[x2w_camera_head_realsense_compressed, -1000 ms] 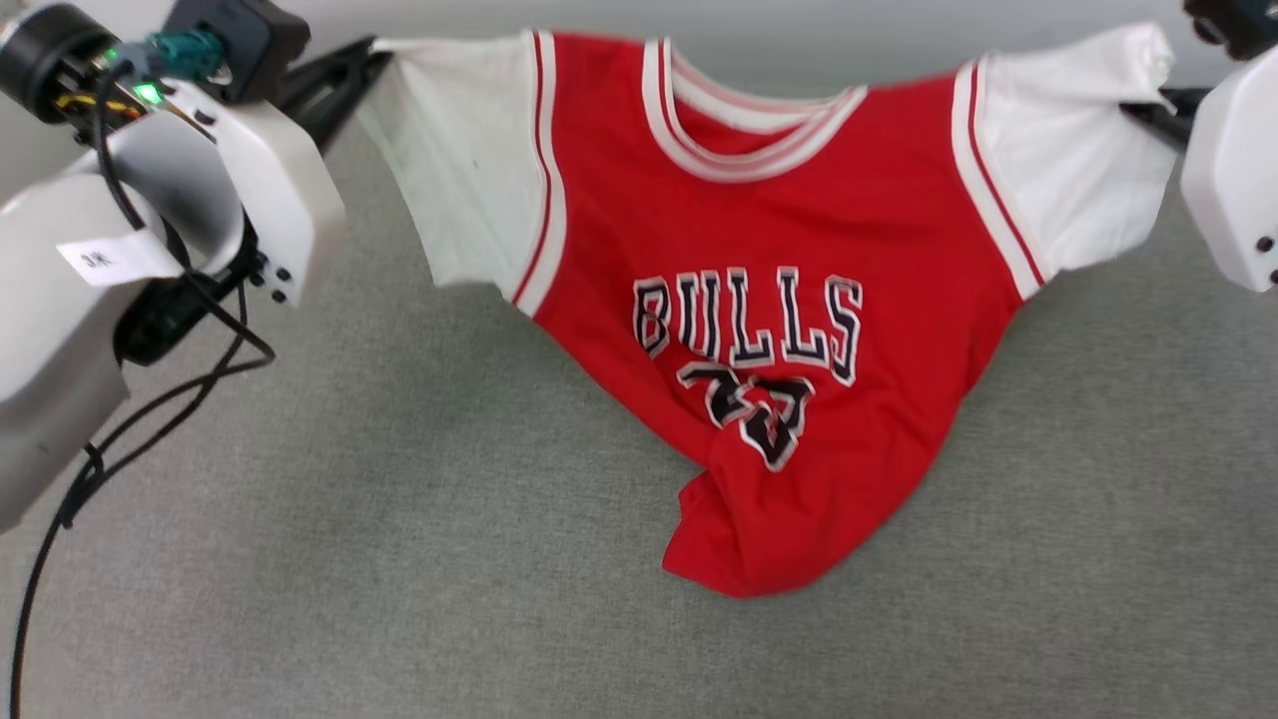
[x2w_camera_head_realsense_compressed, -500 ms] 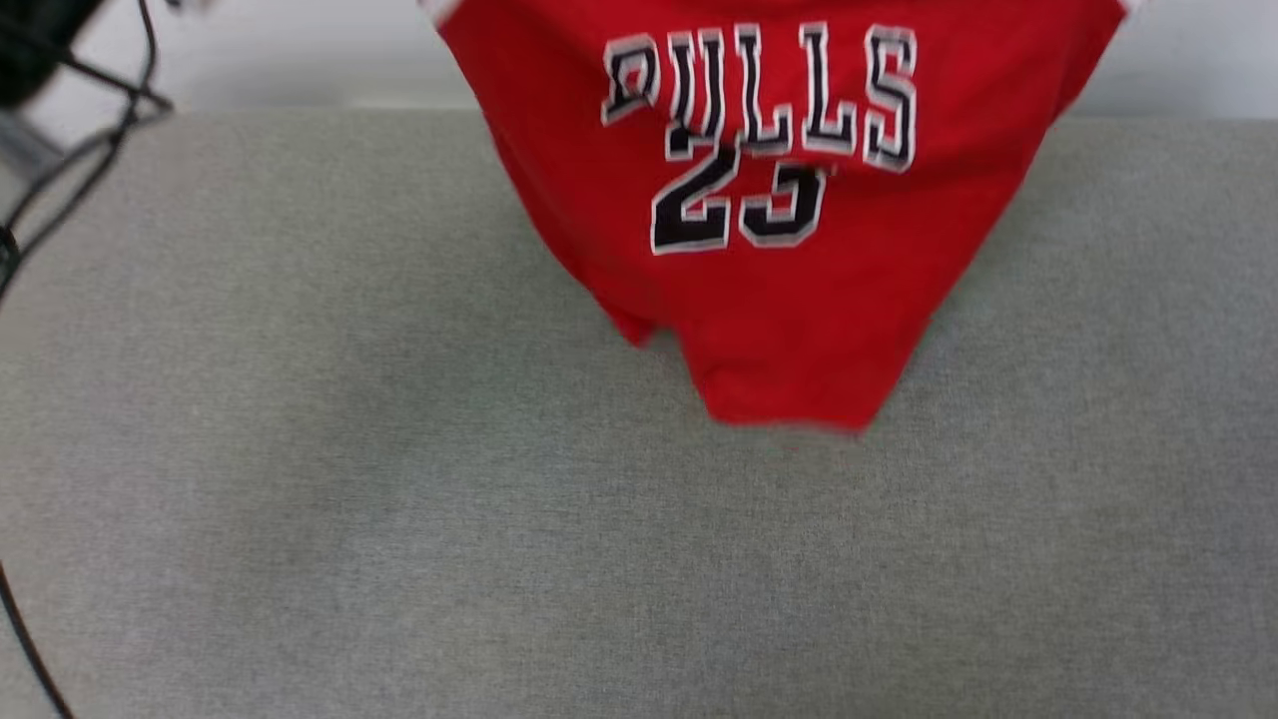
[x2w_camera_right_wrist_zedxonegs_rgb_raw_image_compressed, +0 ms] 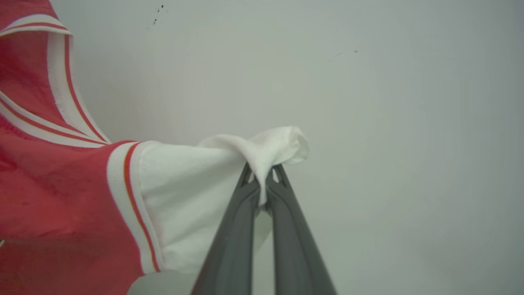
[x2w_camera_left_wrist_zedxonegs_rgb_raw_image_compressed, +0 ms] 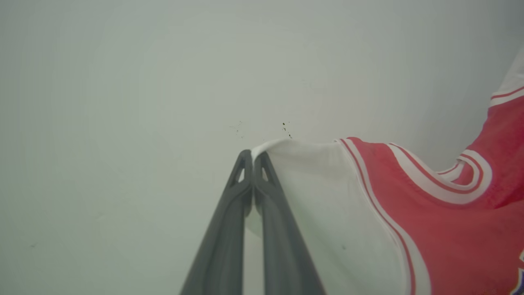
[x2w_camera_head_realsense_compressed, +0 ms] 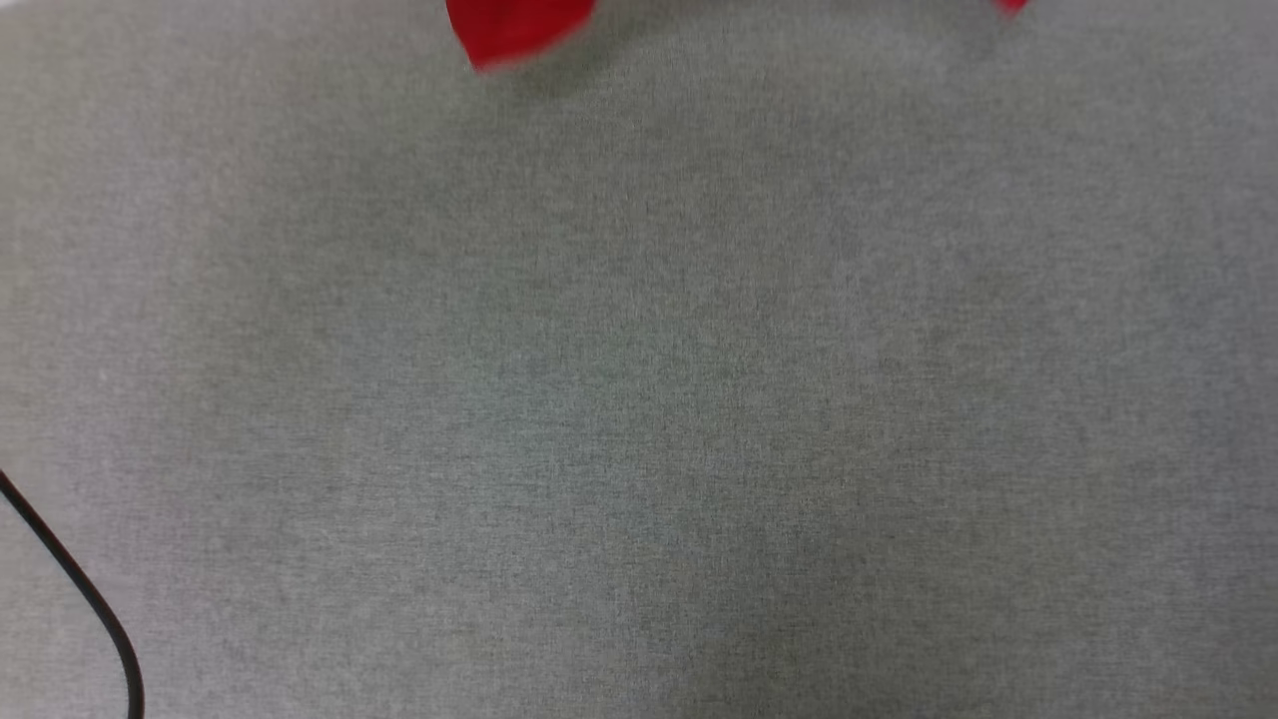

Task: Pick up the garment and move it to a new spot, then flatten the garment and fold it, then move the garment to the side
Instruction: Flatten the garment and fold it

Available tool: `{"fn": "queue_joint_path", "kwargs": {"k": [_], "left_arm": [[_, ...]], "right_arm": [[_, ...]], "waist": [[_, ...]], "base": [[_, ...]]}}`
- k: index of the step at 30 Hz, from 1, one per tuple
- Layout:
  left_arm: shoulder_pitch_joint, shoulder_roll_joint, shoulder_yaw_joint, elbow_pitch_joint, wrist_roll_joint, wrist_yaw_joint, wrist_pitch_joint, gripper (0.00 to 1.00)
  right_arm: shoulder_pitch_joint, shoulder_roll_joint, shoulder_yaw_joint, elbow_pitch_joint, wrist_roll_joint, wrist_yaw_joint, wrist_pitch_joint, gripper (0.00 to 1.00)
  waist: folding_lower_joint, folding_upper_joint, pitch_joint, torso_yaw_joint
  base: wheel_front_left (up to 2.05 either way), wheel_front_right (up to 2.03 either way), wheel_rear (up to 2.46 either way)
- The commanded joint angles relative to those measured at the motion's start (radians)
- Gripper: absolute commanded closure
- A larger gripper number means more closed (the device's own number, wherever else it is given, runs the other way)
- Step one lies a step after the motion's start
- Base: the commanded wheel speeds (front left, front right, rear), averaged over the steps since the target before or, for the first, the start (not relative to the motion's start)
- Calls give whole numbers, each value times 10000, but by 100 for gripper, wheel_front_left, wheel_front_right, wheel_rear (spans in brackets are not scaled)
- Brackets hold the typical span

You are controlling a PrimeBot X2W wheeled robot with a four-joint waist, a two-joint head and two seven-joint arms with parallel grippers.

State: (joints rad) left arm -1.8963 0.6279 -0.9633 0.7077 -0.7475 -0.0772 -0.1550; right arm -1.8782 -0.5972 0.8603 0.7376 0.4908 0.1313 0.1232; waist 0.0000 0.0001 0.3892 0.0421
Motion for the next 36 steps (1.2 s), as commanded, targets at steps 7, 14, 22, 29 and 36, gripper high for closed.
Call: {"fn": "queue_joint_path", "kwargs": {"k": [7, 14, 22, 29, 36], "left_arm": [[-816, -413, 130, 1174, 199, -245, -803, 100], [873, -758, 111, 1840, -55, -446, -1104, 100], [4032, -762, 885, 894, -117, -437, -1118, 100], [7663, -874, 1482, 52, -214, -368, -1109, 100], [10653, -645, 1882, -702, -309, -255, -1110, 100]], "right_arm": [[-1077, 924, 79, 1452, -455, -8, -786, 100], [-41, 1631, 741, 2498, 125, -10, -1671, 100], [2580, 2102, 1672, 2625, 1122, -10, -2541, 100], [5400, 1695, 2471, 2145, 2144, -8, -3030, 100], [7737, 1005, 3106, 1154, 3047, -8, -3305, 100]], "waist": [[0, -1, 1042, 55], [0, -1, 1149, 39], [0, -1, 332, -42], [0, -1, -791, -10], [0, -1, -1731, -101]], "base": [[0, 0, 0], [0, 0, 0], [0, 0, 0], [0, 0, 0], [0, 0, 0]]}}
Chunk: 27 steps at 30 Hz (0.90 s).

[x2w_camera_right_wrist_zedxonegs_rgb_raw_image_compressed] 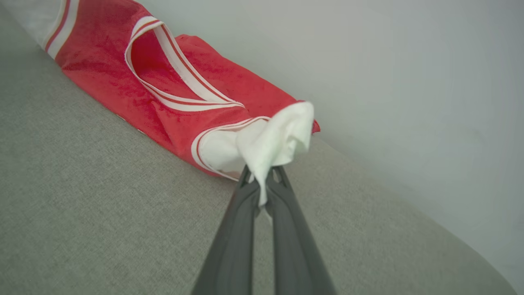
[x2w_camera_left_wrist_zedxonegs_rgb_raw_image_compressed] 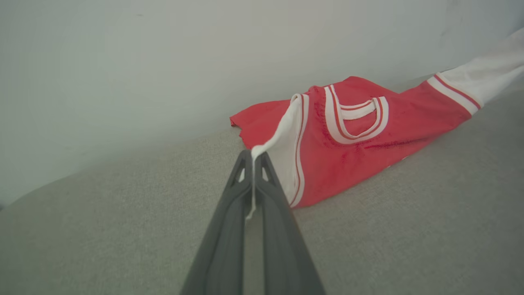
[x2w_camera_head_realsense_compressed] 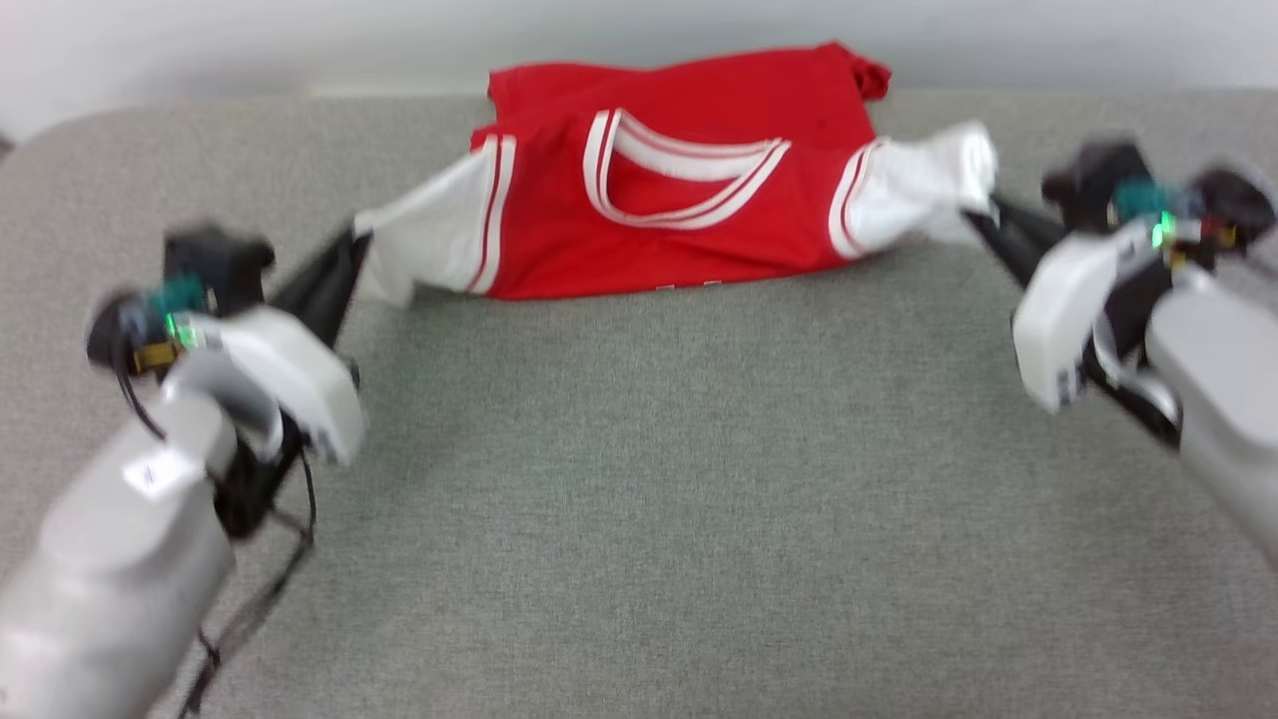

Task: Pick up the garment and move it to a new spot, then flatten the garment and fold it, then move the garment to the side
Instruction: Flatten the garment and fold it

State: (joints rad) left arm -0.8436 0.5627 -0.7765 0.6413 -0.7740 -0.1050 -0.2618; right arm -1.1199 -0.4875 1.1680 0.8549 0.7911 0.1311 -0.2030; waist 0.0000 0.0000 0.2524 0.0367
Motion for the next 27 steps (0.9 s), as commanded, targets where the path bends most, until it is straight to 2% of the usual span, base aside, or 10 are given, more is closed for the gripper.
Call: {"fn": "queue_joint_path", "kwargs": {"k": [1, 7, 12, 21, 27], "left_arm": [[599, 40, 113, -198, -78, 91, -42, 100], [3346, 428, 433, -745, -553, 206, -33, 100], [5091, 839, 367, -960, -631, 549, -34, 100], [7600, 1204, 741, -1631, -1220, 1222, -34, 100], [8880, 1412, 1060, -2362, -1516, 1650, -34, 100]], "right_arm": [[561, -262, 111, -238, 174, -6, -106, 100], [2869, -1374, 359, -1365, 709, -6, -279, 100], [4578, -2076, 173, -2111, 814, -6, -349, 100], [7718, -2876, -1340, -3079, 797, -8, -361, 100], [9605, -3199, -2547, -3715, 558, -10, 199, 100]], "waist": [[0, 0, -517, -47], [0, 0, -1397, -154], [0, 0, -1917, -203], [0, 0, -2686, -165], [0, 0, -2850, -57]], "base": [[0, 0, 0], [0, 0, 0], [0, 0, 0], [0, 0, 0], [0, 0, 0]]}}
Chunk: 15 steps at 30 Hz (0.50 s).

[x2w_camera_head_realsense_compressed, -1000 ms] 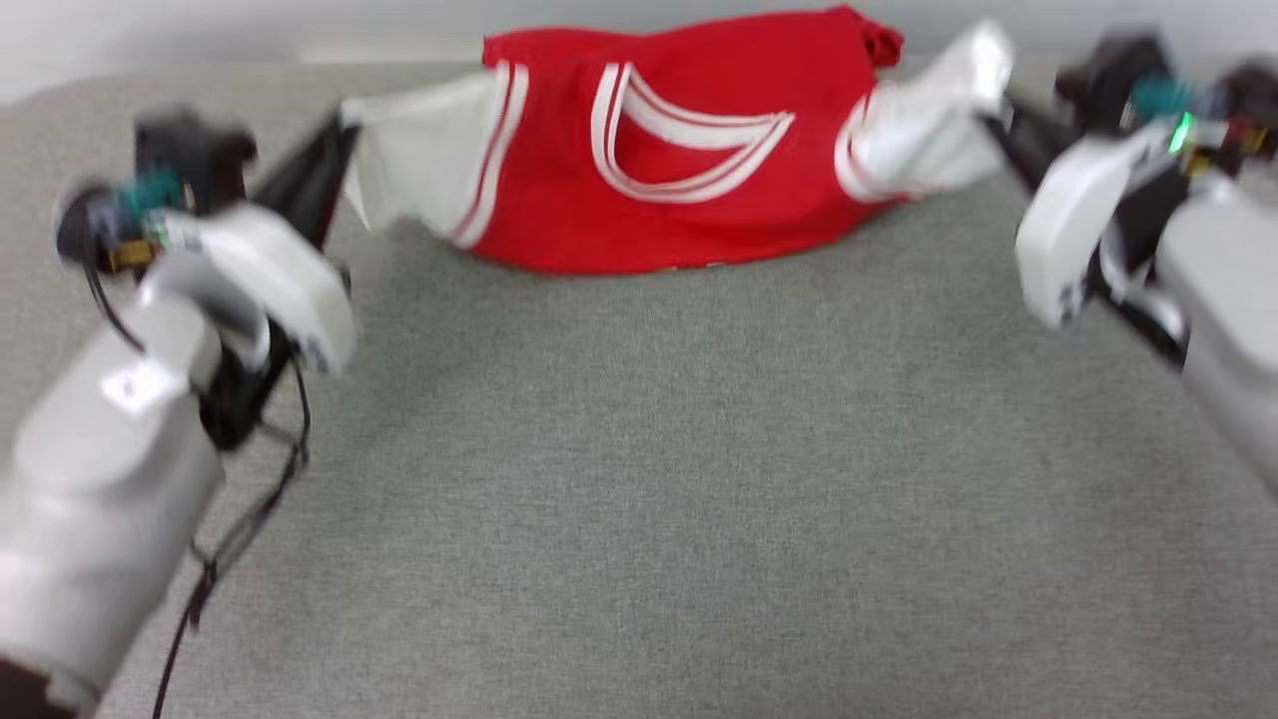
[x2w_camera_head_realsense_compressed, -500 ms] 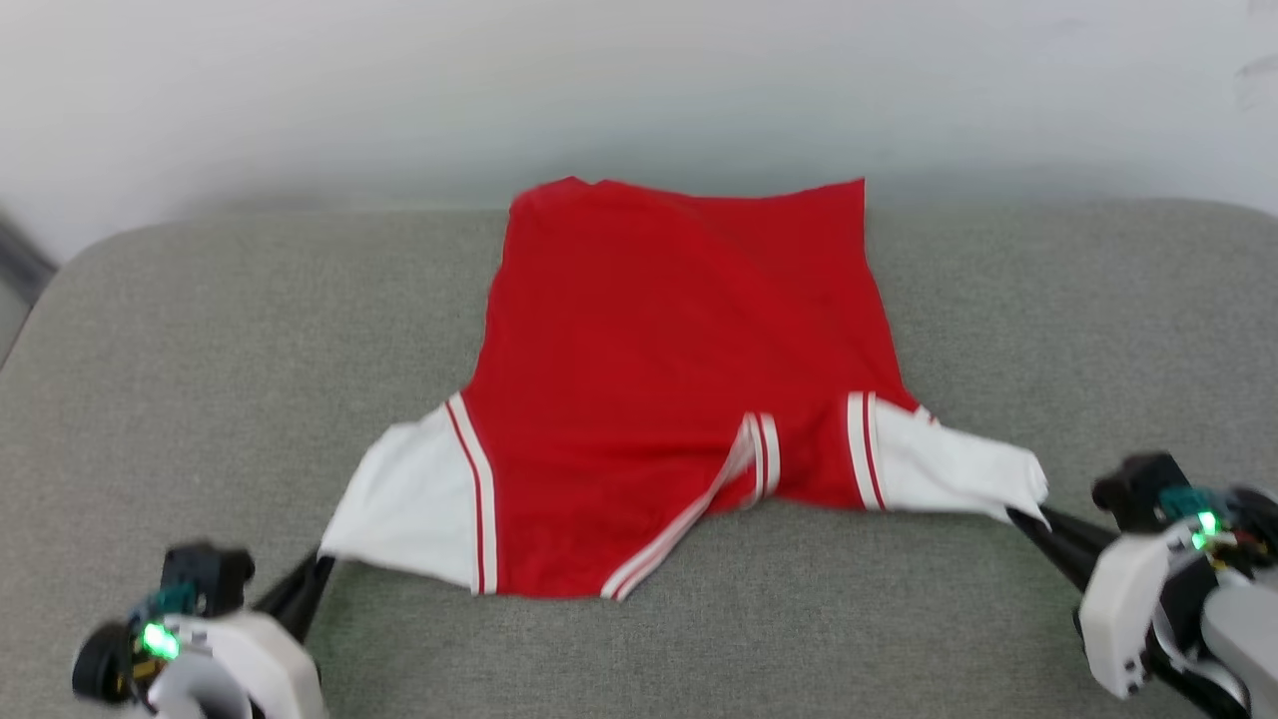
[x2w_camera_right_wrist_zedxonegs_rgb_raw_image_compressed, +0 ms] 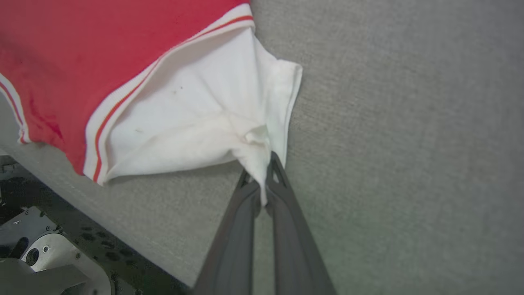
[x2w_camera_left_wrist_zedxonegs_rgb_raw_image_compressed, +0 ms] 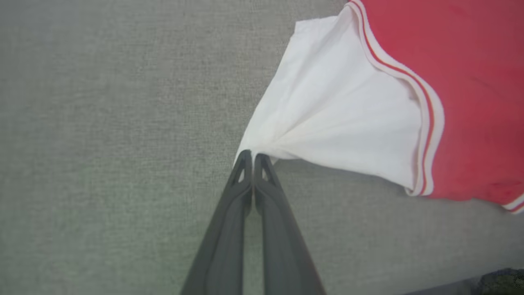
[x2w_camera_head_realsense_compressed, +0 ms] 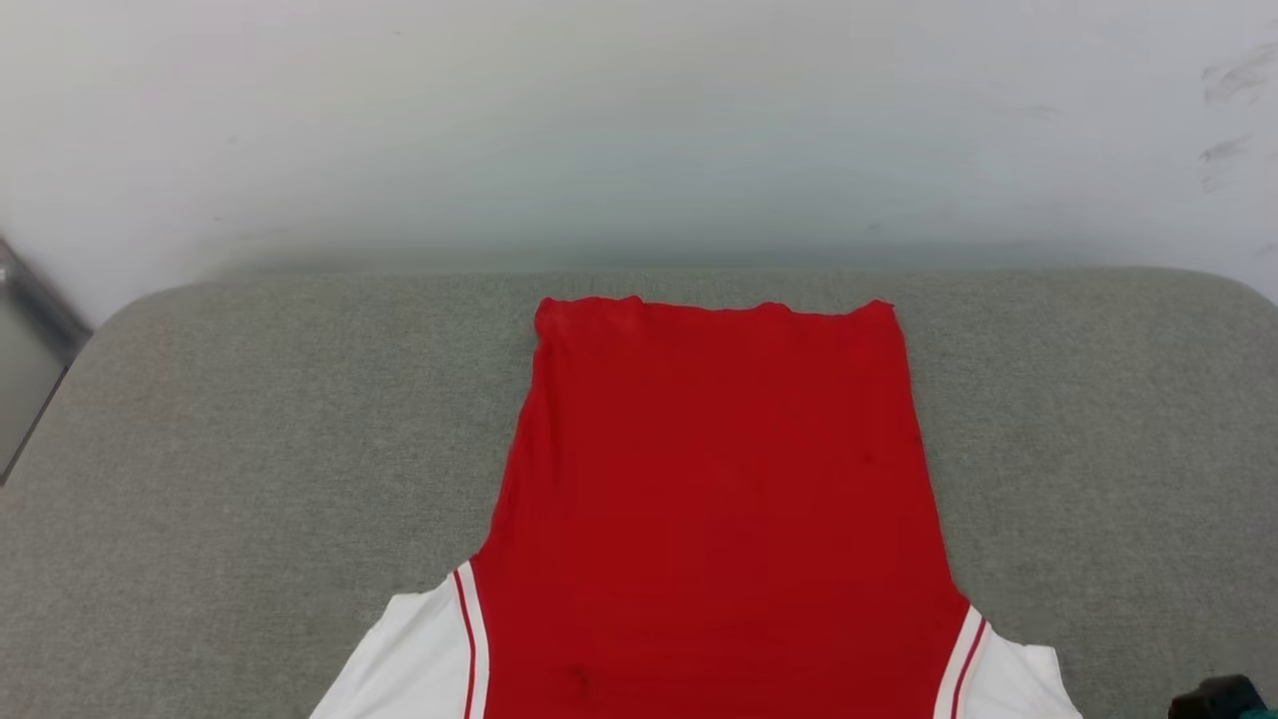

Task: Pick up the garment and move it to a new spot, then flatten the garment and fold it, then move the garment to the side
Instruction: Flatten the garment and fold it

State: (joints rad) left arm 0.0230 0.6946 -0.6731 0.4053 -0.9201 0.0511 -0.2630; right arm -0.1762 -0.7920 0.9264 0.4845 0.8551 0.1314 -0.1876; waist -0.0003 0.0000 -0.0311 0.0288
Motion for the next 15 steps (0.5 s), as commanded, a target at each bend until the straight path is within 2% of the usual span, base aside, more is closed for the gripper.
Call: {"fn": "queue_joint_path", "kwargs": {"k": [1, 6, 7, 8, 9, 15], "left_arm": [[340, 111, 51, -110, -81, 130, -23, 100], [655, 81, 20, -539, -18, 250, -22, 100], [637, 58, -14, -631, 32, 294, -16, 100], [606, 46, -42, -702, 53, 315, -9, 100], [558, 32, -63, -779, 100, 342, -2, 100], [187, 80, -31, -1480, 469, 593, -7, 100]], "right_arm": [[445, -171, -318, -120, -143, -13, 199, 100], [1284, 24, -1286, -651, -698, -13, 882, 100], [1361, 59, -1517, -779, -788, -13, 1047, 88], [1404, 57, -1729, -926, -871, -13, 1201, 50], [1370, -24, -2019, -1088, -1073, -13, 1266, 0], [711, -684, -4241, -2452, -1957, -10, 2103, 0]], "waist": [[3, 0, -21, 37], [3, 0, 12, 117], [3, 0, 19, 134], [3, 0, 28, 150], [3, 0, 43, 173], [3, 0, 260, 455]], "base": [[0, 0, 0], [0, 0, 0], [0, 0, 0], [0, 0, 0], [0, 0, 0], [0, 0, 0]]}}
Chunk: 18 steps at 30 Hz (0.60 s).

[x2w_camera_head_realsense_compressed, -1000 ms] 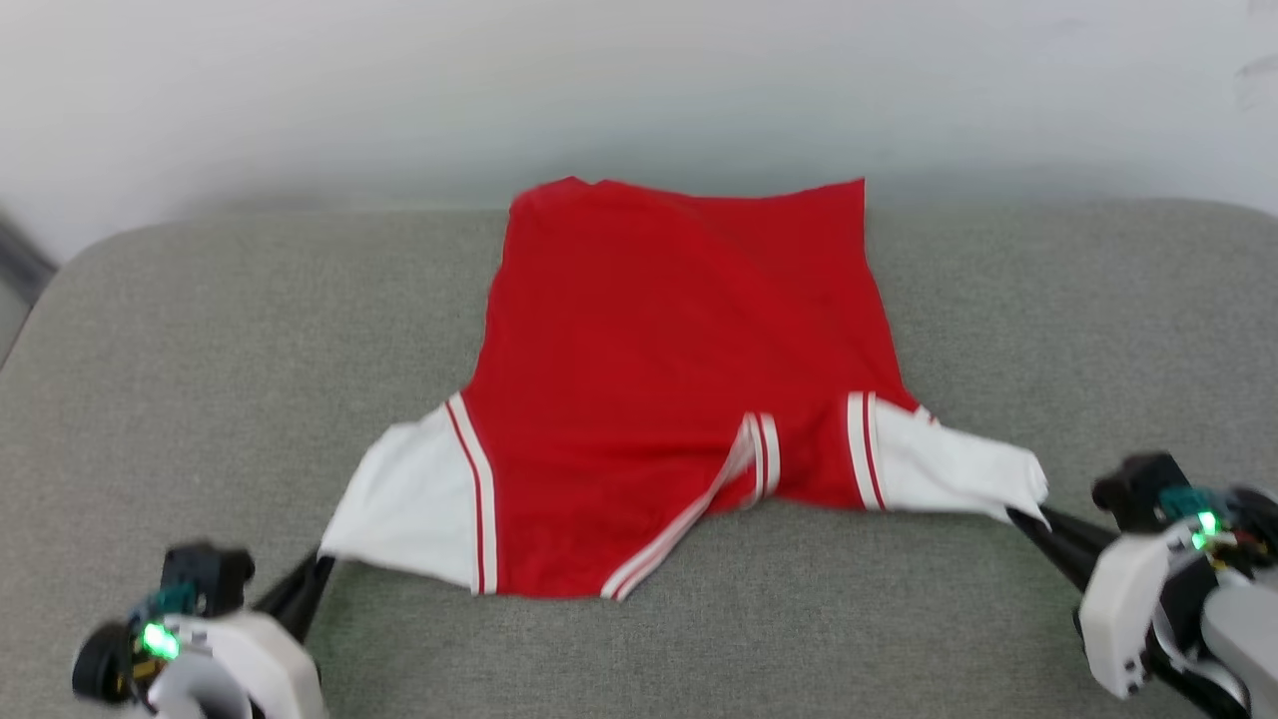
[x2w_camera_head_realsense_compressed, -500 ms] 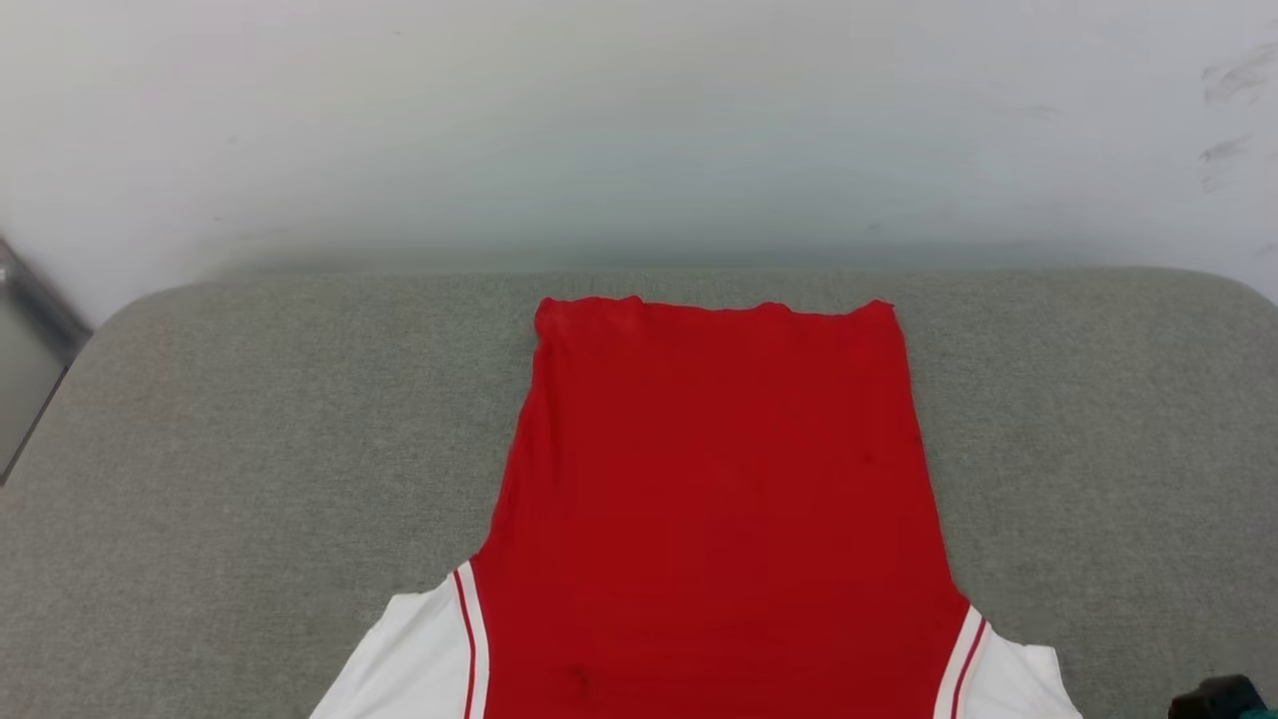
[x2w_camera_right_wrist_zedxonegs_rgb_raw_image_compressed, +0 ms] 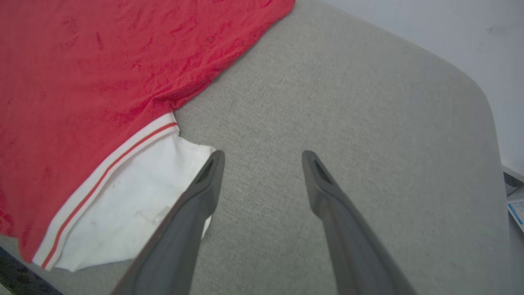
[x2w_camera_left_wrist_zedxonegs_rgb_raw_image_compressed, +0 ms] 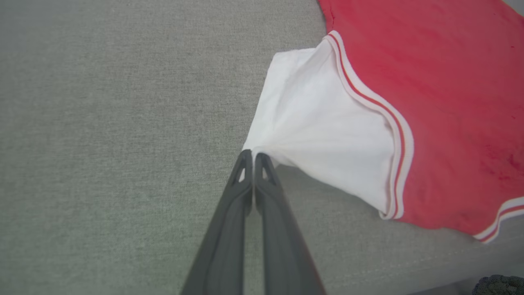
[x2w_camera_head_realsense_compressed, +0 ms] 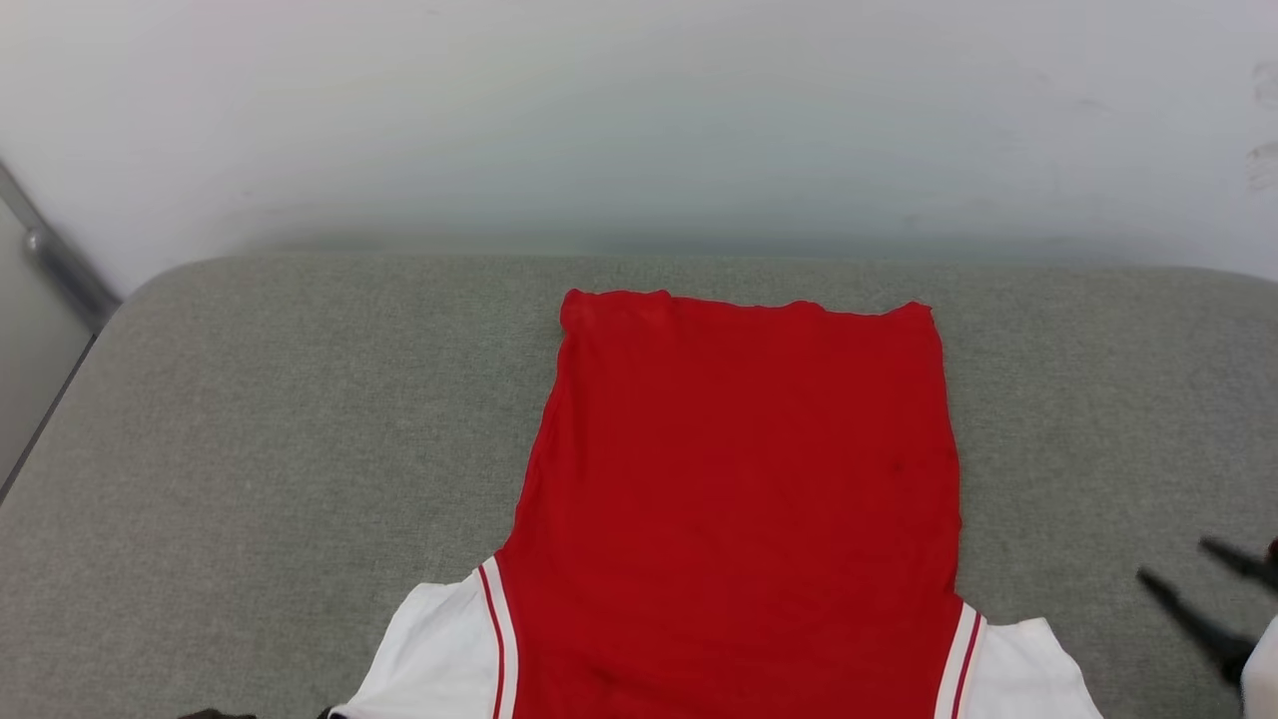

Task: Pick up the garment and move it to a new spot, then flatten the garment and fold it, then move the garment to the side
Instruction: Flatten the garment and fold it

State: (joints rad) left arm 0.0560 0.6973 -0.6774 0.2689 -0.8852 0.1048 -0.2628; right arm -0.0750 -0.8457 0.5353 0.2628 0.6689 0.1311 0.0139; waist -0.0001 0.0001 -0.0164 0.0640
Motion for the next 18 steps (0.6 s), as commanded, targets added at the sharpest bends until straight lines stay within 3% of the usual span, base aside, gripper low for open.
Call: {"fn": "queue_joint_path", "kwargs": {"k": [1, 5, 8, 12, 18], "left_arm": [[-224, 98, 21, -266, 223, 134, -9, 100], [-551, 196, 134, -1158, 567, 479, 7, 100], [-893, 270, 211, -1771, 772, 645, 0, 100], [-1317, 269, 172, -2359, 1139, 797, 57, 100], [-2019, 64, 81, -2952, 1578, 833, 73, 100]], "right_arm": [[-494, -246, -816, -496, -201, -7, 196, 0], [-1677, -526, -2310, -1716, -648, -7, 1153, 0], [-3070, -222, -2922, -2152, -599, -7, 2321, 0], [-5322, -51, -2476, -2095, -561, -7, 4564, 0], [-8361, 495, -1425, -686, -73, -7, 8573, 0]], "waist": [[1, -1, 219, 172], [1, -1, 888, 520], [1, -1, 1584, 818], [1, -1, 2516, 1232], [1, -1, 3740, 1853]], "base": [[0, 0, 0], [0, 0, 0], [0, 0, 0], [0, 0, 0], [0, 0, 0]]}}
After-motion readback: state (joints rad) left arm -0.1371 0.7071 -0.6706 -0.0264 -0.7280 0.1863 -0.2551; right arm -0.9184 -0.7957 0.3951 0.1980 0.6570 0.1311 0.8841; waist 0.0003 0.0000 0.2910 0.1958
